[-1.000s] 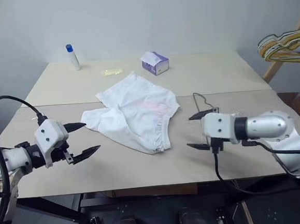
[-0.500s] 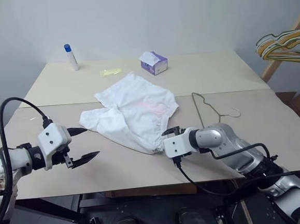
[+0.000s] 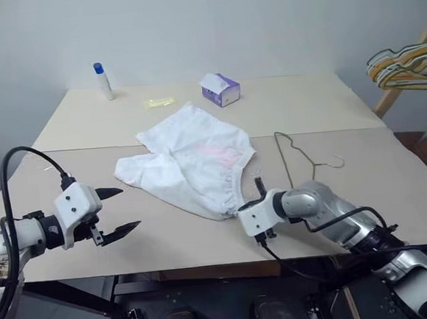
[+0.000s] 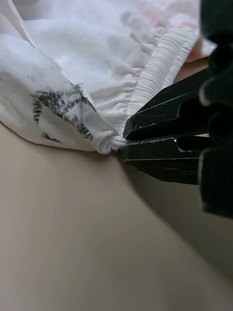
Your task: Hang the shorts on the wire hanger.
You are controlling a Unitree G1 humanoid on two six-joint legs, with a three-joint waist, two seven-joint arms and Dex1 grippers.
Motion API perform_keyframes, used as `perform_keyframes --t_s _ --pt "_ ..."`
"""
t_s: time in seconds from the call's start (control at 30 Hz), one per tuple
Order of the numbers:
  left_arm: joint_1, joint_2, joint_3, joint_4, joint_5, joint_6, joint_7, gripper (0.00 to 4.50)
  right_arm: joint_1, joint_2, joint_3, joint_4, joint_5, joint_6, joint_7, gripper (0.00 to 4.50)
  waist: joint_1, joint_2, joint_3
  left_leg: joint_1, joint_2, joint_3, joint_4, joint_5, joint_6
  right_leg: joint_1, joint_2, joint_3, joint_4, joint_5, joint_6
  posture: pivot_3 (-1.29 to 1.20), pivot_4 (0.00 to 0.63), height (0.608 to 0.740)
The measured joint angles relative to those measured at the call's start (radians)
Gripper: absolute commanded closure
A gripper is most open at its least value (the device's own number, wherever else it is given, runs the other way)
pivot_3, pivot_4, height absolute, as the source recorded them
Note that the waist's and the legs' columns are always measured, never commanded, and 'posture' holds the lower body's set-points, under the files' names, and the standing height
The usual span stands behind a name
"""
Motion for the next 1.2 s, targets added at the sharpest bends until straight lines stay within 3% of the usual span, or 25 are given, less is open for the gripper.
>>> perform_keyframes --t_s 0.13,0.27,0.43,0.53,0.77,0.9,1.03,1.2 --pt "-0.014 0.001 -0.003 0.009 0.0 -0.001 -0.007 0.0 0.041 -0.136 -0.089 0.001 0.023 -0.15 -0.012 4.48 -0.004 0.0 0.0 0.001 0.0 0.0 -0.001 0.0 0.0 0.0 0.001 0.0 0.0 0.0 0.0 0.02 0.0 0.74" --pt "-0.066 0.002 -0.022 0.035 0.001 -0.009 -0.024 0.0 0.079 -0.164 -0.114 0.009 0.044 -0.233 -0.005 4.48 -0.017 0.0 0.0 0.002 0.001 0.0 -0.001 0.0 0.0 0.001 0.001 0.0 0.0 0.0 0.0 0.0 0.0 0.74" --pt "-0.244 0.002 -0.131 0.164 0.033 -0.056 -0.068 0.0 0.112 -0.159 -0.119 0.019 0.071 -0.263 0.026 4.48 -0.019 0.0 0.0 0.002 0.0 0.0 0.0 0.0 0.0 0.002 0.001 0.0 0.0 0.0 0.0 -0.04 0.0 0.74" --pt "-0.32 0.0 -0.187 0.242 0.074 -0.094 -0.076 0.0 0.117 -0.138 -0.122 0.011 0.078 -0.251 0.04 3.69 -0.035 0.0 0.0 0.001 0.0 0.0 0.0 0.0 0.0 0.001 0.001 0.0 0.0 0.0 0.0 -0.06 0.0 0.74" --pt "-0.431 -0.031 -0.272 0.368 0.111 -0.174 -0.124 0.0 0.141 -0.159 -0.148 -0.019 0.07 -0.241 0.069 1.28 -0.058 0.0 -0.001 0.001 0.0 0.0 0.0 0.0 0.0 0.001 0.001 0.0 0.0 0.0 0.0 -0.08 0.0 0.74" --pt "-0.592 -0.057 -0.337 0.544 0.15 -0.226 -0.2 0.0 0.174 -0.199 -0.202 -0.093 0.122 -0.153 0.141 0.02 -0.058 -0.001 -0.001 0.001 0.0 -0.001 0.001 0.0 0.0 0.002 0.001 0.0 0.0 0.0 0.0 -0.09 0.0 0.74" --pt "-0.847 -0.124 -0.415 0.835 0.221 -0.296 -0.28 0.0 0.201 -0.2 -0.25 -0.224 0.228 0.078 0.232 0.02 -0.063 -0.002 -0.002 0.001 0.0 -0.001 0.002 0.0 0.0 0.004 0.001 -0.001 -0.001 0.0 0.001 -0.11 0.0 0.74" --pt "-1.079 -0.212 -0.482 1.208 0.333 -0.443 -0.295 0.0 0.218 -0.164 -0.312 -0.325 0.275 0.219 0.215 0.02 -0.082 -0.003 -0.002 0.001 0.0 -0.002 0.002 0.0 0.0 0.005 0.001 -0.001 -0.002 0.0 0.001 -0.13 0.0 0.74"
